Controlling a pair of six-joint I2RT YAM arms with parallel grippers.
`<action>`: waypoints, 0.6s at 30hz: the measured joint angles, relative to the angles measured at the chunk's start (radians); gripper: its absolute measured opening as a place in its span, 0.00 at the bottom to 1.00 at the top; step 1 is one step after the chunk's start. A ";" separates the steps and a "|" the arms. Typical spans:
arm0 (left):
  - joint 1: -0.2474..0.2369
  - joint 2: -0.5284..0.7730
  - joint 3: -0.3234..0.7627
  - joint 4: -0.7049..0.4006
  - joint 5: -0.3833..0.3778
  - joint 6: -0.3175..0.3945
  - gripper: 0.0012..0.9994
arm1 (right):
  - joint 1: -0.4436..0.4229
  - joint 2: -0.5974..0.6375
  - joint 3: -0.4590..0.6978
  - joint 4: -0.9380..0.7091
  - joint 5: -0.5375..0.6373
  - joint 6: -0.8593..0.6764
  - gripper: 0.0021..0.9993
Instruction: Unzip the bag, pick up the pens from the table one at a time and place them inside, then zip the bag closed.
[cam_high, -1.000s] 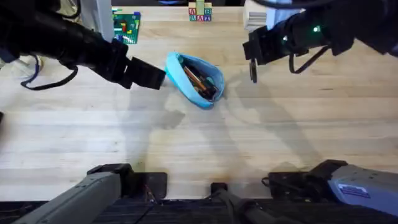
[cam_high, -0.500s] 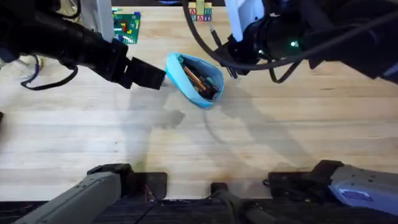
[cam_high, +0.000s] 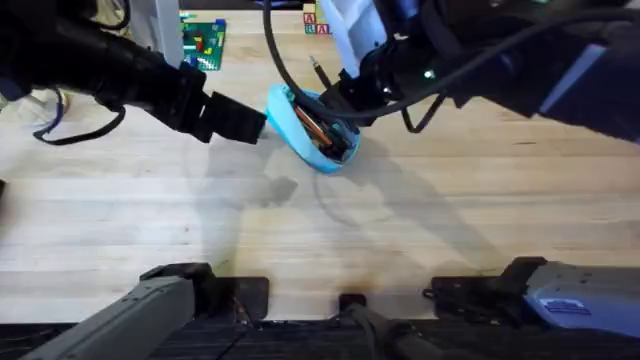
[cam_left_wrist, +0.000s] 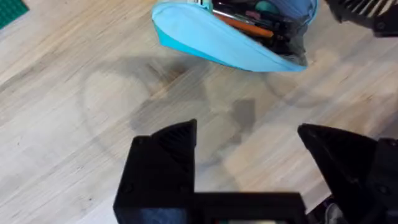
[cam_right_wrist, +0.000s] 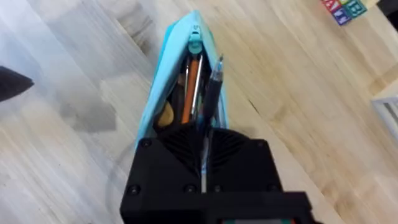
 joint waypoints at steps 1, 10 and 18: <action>0.000 0.000 0.000 0.000 0.000 0.000 1.00 | 0.000 0.010 0.000 0.007 -0.006 -0.001 0.03; 0.000 0.000 0.000 0.000 0.000 0.000 1.00 | 0.000 0.099 0.000 0.072 -0.026 -0.002 0.03; 0.000 0.000 0.000 0.000 0.000 0.000 1.00 | 0.000 0.181 0.000 0.080 -0.029 -0.002 0.03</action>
